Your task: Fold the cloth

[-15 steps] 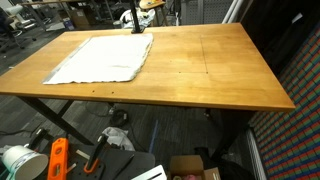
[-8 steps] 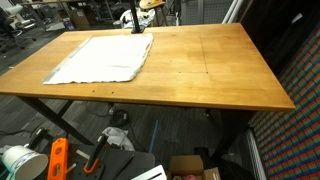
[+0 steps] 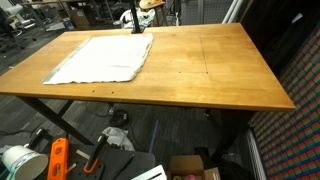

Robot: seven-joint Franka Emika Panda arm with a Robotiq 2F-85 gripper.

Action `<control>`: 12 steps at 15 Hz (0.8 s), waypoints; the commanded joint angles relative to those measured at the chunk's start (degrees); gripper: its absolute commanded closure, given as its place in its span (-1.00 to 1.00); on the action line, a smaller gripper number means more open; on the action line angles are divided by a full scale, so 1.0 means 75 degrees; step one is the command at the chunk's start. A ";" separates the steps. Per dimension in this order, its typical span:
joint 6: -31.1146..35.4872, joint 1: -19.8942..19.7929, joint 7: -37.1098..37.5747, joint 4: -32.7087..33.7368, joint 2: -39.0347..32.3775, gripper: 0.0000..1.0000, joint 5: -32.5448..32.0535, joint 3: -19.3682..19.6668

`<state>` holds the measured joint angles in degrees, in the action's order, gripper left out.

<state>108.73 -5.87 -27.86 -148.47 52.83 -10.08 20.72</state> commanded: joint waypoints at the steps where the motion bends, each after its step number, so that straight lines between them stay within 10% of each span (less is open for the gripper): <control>1: -0.0018 -0.0004 -0.0003 0.0017 -0.0008 -1.00 0.0011 -0.0010; 12: -0.0012 0.0027 0.0071 0.0014 -0.0089 -1.00 0.0043 -0.0061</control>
<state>108.69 -5.87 -27.86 -148.55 52.80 -10.08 20.72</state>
